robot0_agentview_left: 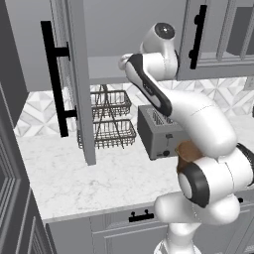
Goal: Open the cabinet, pick up the bread from the cabinet and place it in the basket. Then move the basket to the dining counter.
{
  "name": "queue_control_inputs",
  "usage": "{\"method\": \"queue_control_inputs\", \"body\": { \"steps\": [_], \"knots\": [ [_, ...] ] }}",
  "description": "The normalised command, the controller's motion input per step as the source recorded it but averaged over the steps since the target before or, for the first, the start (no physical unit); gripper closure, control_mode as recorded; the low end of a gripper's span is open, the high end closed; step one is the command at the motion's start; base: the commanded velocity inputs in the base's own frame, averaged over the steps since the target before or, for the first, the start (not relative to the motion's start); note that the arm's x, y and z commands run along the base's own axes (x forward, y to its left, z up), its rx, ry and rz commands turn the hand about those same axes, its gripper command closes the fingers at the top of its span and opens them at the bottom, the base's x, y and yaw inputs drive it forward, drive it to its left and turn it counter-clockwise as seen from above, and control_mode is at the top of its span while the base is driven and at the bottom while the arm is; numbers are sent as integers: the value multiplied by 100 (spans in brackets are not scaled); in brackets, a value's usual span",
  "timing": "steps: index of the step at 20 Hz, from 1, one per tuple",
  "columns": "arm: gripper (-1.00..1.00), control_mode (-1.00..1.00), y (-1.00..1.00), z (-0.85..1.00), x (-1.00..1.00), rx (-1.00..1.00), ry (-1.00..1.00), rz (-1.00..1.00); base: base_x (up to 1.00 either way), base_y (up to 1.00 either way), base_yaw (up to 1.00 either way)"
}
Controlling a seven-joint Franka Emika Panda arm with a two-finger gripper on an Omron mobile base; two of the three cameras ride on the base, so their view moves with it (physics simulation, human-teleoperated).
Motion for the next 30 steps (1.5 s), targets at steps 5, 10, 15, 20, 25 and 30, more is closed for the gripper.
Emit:
{"method": "queue_control_inputs", "body": {
  "steps": [5,10,15,20,25,30],
  "knots": [
    [-100,-100,0,0,31,0,-3,0,0,0,0],
    [-100,-100,6,0,19,0,0,0,0,0,0],
    [-100,-100,14,0,17,0,0,0,0,0,0],
    [-100,-100,1,0,13,0,0,0,0,0,0],
    [-100,-100,0,0,18,0,0,0,0,0,0],
    [100,-100,0,-1,8,0,0,0,0,0,0]
  ]
}}
